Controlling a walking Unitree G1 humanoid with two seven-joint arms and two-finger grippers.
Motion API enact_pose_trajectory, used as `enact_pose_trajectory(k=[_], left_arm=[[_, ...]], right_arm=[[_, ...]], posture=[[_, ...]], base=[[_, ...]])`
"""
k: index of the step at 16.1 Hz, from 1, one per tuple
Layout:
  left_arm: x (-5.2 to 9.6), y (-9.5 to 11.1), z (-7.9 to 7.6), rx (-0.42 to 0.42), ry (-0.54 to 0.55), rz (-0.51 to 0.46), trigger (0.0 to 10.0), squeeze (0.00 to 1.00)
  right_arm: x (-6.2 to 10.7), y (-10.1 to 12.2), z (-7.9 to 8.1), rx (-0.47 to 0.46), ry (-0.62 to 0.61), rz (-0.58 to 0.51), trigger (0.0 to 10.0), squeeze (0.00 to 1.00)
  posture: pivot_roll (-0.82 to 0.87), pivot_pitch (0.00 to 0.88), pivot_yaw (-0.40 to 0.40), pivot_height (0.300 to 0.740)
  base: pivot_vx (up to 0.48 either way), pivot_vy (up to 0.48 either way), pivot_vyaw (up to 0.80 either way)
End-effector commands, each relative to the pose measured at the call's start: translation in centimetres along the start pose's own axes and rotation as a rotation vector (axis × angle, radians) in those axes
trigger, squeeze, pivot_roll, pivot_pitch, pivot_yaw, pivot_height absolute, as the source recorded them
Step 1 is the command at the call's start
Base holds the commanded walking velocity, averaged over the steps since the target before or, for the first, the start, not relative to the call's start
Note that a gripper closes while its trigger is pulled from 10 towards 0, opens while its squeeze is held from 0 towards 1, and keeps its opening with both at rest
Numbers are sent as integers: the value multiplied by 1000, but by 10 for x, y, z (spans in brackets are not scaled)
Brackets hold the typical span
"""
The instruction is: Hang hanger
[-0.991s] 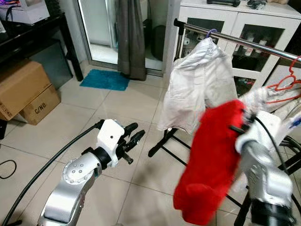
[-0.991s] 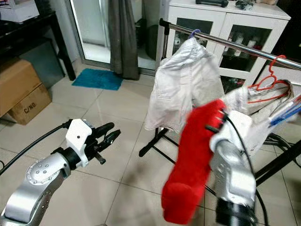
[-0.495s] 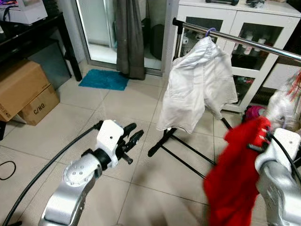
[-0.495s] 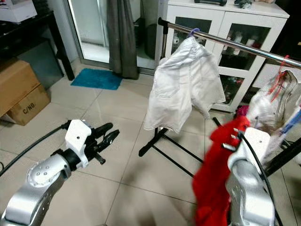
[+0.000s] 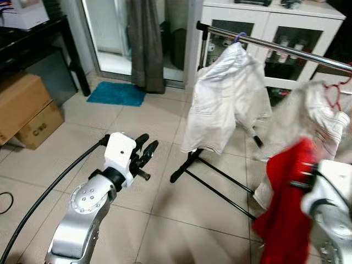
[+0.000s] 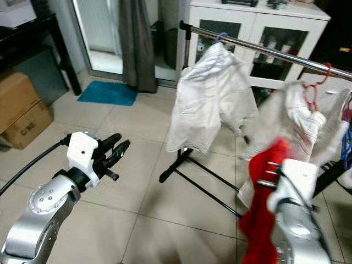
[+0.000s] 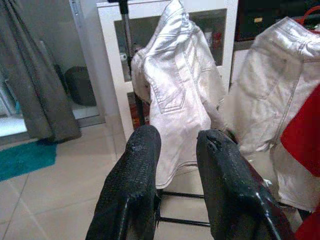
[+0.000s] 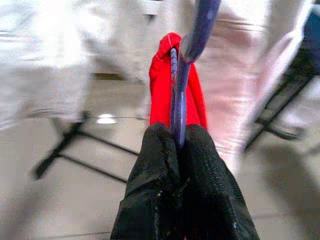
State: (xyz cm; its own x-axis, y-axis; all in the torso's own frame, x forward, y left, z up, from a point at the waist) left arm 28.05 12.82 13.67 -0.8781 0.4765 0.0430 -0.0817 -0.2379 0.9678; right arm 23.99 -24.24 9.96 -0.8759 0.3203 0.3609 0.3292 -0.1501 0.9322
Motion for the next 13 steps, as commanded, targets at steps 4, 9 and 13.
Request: enact_pose_trajectory(k=[4, 9, 13], left_arm=[[-7, -3, 7, -25, 60, 29, 10000, 0], [-12, 3, 16, -56, 118, 19, 10000, 0], [-13, 0, 14, -65, 103, 29, 10000, 0]], right_arm=[[-6, 16, 54, -88, 242, -31, 10000, 0], [-32, 21, 91, -178, 324, -33, 10000, 0], [-35, 28, 106, -185, 380, -59, 10000, 0]], posture=[[-9, 0, -18, 740], [25, 1, -30, 740], [34, 2, -32, 740]], base=[[0, 0, 0], [120, 0, 0], [362, 0, 0]])
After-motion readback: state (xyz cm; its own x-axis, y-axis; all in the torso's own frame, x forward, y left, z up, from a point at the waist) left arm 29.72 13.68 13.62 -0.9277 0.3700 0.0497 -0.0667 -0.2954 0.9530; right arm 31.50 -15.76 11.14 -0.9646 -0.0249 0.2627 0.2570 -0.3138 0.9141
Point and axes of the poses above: a point about 5 cm out from each wrist's last joint towards the gripper, its own x axis pointing back from the gripper into the wrist, its own y axis along the axis of the wrist's last joint, z = x × y, the point moved 3 cm from there along -x, pointing out of the wrist towards the gripper, and after that the axes turned 8 degrees about -x, right-handed, at the moved point
